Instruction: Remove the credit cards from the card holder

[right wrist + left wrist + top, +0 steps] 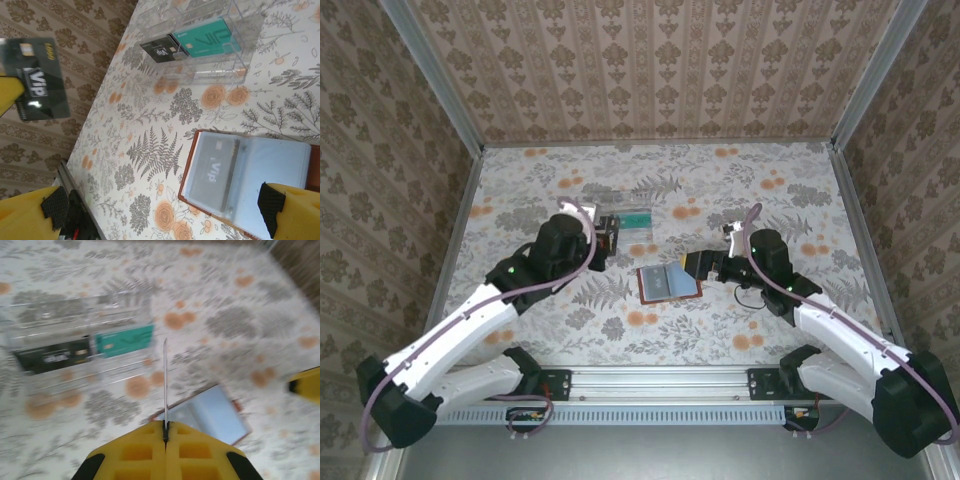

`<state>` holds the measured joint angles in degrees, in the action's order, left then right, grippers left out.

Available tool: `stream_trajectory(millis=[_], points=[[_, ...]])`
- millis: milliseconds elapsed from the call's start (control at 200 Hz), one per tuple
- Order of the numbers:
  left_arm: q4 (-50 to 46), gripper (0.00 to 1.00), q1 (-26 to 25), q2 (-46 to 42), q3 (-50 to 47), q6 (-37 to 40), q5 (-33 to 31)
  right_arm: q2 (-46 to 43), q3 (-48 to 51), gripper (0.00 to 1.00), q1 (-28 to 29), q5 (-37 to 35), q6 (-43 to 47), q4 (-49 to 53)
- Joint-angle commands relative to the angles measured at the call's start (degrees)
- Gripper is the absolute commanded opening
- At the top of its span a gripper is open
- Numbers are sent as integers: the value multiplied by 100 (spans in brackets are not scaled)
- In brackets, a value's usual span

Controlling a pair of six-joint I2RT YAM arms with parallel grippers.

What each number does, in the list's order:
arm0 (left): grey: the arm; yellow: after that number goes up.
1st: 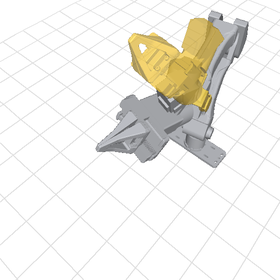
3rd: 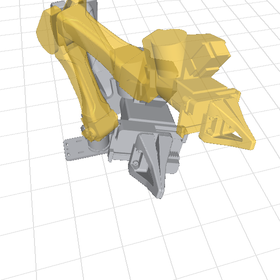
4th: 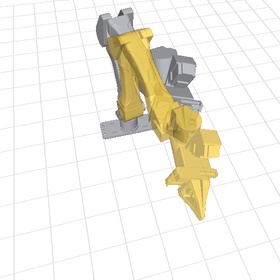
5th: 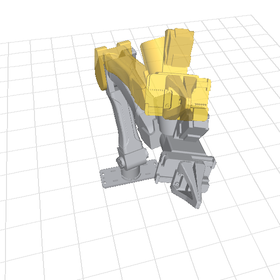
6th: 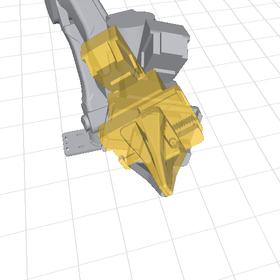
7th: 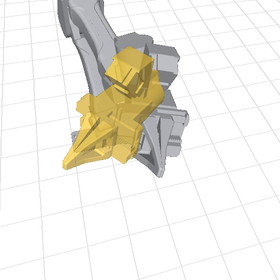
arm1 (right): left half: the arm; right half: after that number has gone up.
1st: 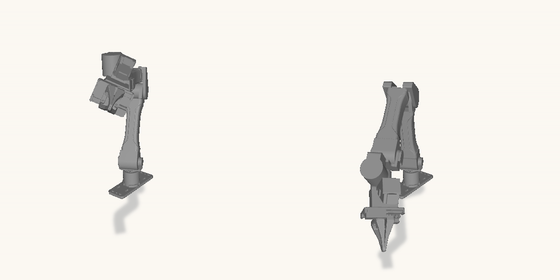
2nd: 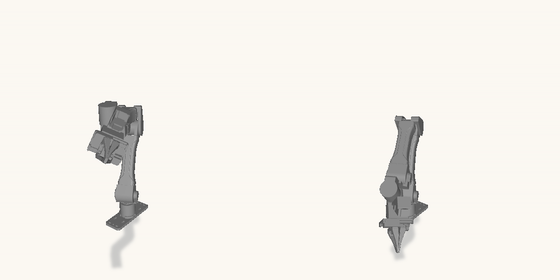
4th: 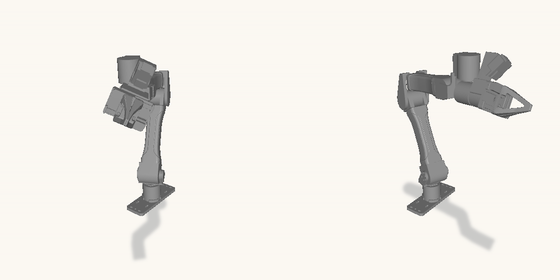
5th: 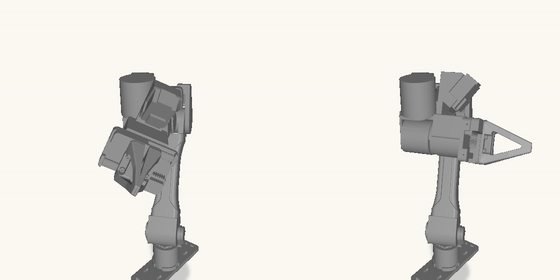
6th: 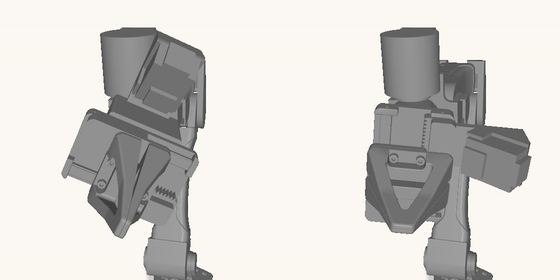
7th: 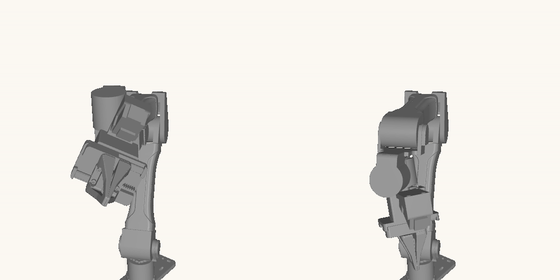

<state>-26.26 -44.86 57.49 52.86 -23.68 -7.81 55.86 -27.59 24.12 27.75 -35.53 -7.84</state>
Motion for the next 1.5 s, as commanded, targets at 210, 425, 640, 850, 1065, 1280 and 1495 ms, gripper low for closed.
stream_trajectory(millis=[210, 425, 640, 850, 1065, 1280, 1495], points=[[-683, 0, -13, 1183, 642, 4625, -1368, -514, 94, 100, 137, -303, 227, -31], [-470, 0, 277, 1888, 864, 6580, -1504, -713, 223, 100, 154, -265, 94, -169], [206, 0, 621, 2058, 710, 8297, -964, -701, 349, 100, 155, -315, 0, -324], [93, 0, 912, 2514, 952, 8891, -457, -677, 360, 100, 154, -353, -16, -315], [218, 0, 1023, 2948, 1169, 8806, -142, -643, 375, 100, 151, -384, 10, -311], [391, 0, 1168, 3243, 1145, 8861, -141, -626, 378, 100, 157, -365, 20, -316], [353, 0, 1374, 3413, 1280, 8792, -46, -616, 377, 100, 159, -345, 13, -316]])
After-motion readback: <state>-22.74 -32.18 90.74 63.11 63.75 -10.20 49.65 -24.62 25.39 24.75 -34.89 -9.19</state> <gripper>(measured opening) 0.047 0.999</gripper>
